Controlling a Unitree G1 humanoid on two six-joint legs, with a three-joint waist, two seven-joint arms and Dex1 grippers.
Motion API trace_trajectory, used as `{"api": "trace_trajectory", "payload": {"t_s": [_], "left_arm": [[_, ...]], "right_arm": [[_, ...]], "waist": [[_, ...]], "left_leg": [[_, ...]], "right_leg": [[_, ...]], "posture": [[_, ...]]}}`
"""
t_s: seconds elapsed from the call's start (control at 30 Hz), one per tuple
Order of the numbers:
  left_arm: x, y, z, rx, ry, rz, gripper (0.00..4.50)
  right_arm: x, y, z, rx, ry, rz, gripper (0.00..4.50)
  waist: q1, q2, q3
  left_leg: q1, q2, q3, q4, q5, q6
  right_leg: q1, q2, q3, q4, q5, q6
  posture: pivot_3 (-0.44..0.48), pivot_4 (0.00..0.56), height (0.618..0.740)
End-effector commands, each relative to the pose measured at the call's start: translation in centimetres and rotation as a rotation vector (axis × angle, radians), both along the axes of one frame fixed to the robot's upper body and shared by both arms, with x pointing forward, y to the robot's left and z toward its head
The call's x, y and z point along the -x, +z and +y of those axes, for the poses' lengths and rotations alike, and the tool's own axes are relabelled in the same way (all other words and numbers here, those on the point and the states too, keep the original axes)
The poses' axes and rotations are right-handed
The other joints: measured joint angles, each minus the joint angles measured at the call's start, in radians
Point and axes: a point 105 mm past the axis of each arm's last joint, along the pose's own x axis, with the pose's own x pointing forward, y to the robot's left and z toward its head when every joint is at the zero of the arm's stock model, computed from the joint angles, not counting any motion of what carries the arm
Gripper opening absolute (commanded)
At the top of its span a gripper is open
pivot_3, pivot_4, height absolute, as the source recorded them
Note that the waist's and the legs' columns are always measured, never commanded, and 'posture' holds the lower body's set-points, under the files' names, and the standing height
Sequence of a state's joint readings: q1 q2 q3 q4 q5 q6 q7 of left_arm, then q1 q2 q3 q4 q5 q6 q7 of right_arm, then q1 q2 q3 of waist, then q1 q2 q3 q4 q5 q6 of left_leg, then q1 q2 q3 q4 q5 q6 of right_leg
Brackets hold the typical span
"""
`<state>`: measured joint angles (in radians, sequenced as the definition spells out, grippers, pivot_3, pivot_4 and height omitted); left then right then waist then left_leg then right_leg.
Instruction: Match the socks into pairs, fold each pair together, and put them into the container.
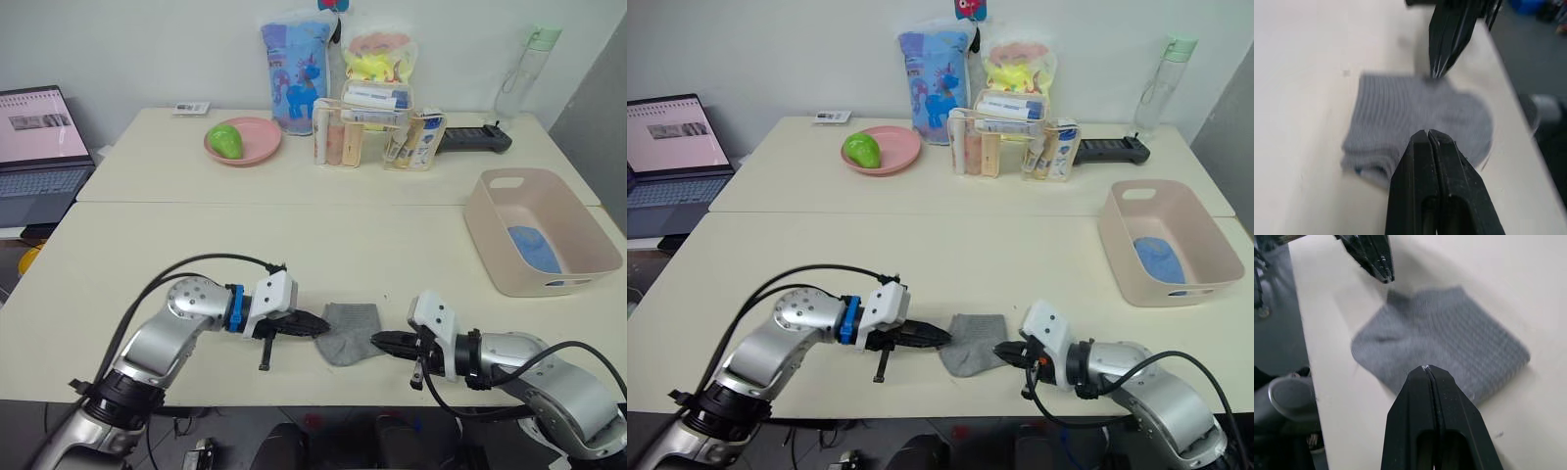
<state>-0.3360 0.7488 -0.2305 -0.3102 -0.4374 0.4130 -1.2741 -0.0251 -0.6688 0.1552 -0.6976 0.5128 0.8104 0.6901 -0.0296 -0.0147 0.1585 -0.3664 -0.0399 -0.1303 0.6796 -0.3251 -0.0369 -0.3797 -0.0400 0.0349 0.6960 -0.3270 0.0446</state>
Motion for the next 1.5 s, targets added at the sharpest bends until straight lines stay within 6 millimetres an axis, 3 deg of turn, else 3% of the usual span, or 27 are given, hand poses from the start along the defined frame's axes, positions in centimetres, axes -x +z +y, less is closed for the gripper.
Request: {"api": "trace_trajectory", "payload": {"t_s": [0.03,0.27,0.43,0.47,0.53,0.7,0.9,1.07,1.3,1.4,1.5], "left_arm": [[0.5,0.9,-0.9,0.018,-0.021,-0.002,0.00],[-2.6,-2.9,-1.8,-0.066,0.075,-0.122,0.00],[-2.2,-5.2,-0.7,-0.159,0.039,-0.113,0.00],[-2.2,-5.4,-0.5,-0.168,0.044,-0.111,0.00],[-2.3,-5.7,0.0,-0.180,0.058,-0.107,0.00],[-2.3,-6.6,0.8,-0.201,0.091,-0.088,0.00],[-2.2,-6.7,1.1,-0.205,0.096,-0.093,0.00],[-2.2,-6.9,1.3,-0.209,0.101,-0.090,0.00],[-2.6,-6.6,1.3,-0.206,0.106,-0.097,0.00],[-2.7,-6.6,1.3,-0.206,0.109,-0.100,0.00],[-2.7,-6.7,1.4,-0.205,0.112,-0.094,0.00]], "right_arm": [[0.1,1.3,-0.2,-0.025,-0.017,-0.020,0.03],[-0.7,1.5,-0.6,-0.001,-0.102,-0.051,0.03],[-2.7,2.0,-1.5,-0.081,-0.242,0.096,0.03],[-3.1,2.2,-1.7,-0.105,-0.268,0.121,0.19],[-3.4,2.4,-2.1,-0.141,-0.304,0.176,0.61],[-2.7,1.1,-2.4,-0.135,-0.313,0.365,2.36],[-1.8,-0.8,-0.9,-0.144,-0.285,0.509,4.43],[-1.9,-2.2,1.9,-0.181,-0.249,0.593,4.43],[-2.6,-2.2,5.0,-0.287,-0.200,0.661,4.43],[-2.9,-1.8,5.0,-0.303,-0.198,0.652,3.82],[-3.1,-1.1,4.8,-0.327,-0.193,0.633,2.80]], "waist": [[0.000,0.000,0.000],[0.001,0.000,0.000],[-0.003,0.000,0.000],[-0.002,0.000,0.000],[0.001,0.000,0.000],[0.001,0.000,0.000],[-0.003,0.001,-0.001],[-0.006,0.002,-0.001],[-0.015,0.003,-0.003],[-0.015,0.003,-0.003],[-0.015,0.004,-0.003]], "left_leg": [[0.001,0.000,0.000,0.000,0.000,0.000],[0.001,0.000,0.000,0.000,0.000,0.000],[0.001,0.000,0.001,0.000,0.000,0.000],[0.001,0.000,0.001,0.000,0.000,-0.001],[0.001,0.000,0.000,0.000,0.000,-0.001],[0.001,0.000,0.000,0.000,0.000,0.000],[0.001,0.000,0.000,0.000,0.000,0.000],[0.002,0.000,0.000,-0.001,0.000,0.000],[0.003,0.001,0.000,-0.001,0.000,0.000],[0.003,0.000,0.000,-0.001,0.000,0.000],[0.003,0.000,0.000,-0.001,0.000,0.000]], "right_leg": [[0.001,0.000,0.000,0.000,0.000,0.000],[0.001,0.000,0.000,0.000,0.000,0.000],[0.000,0.000,0.001,0.000,0.000,0.000],[0.000,0.000,0.001,0.000,0.000,0.000],[0.000,0.000,0.001,0.000,0.000,0.000],[0.000,0.000,0.001,0.000,0.000,0.000],[0.000,0.000,0.001,0.001,0.000,0.000],[0.000,0.001,0.001,0.002,0.000,0.000],[0.000,0.002,0.001,0.002,0.000,0.000],[-0.001,0.002,0.001,0.002,0.000,0.000],[-0.001,0.001,0.002,0.002,0.000,0.000]], "posture": [[0.000,0.150,0.703],[0.000,0.150,0.703],[0.000,0.150,0.703],[0.000,0.150,0.703],[0.000,0.150,0.703],[0.000,0.150,0.703],[0.000,0.150,0.703],[0.000,0.150,0.703],[0.000,0.150,0.703],[0.000,0.150,0.703],[0.000,0.150,0.703]]}}
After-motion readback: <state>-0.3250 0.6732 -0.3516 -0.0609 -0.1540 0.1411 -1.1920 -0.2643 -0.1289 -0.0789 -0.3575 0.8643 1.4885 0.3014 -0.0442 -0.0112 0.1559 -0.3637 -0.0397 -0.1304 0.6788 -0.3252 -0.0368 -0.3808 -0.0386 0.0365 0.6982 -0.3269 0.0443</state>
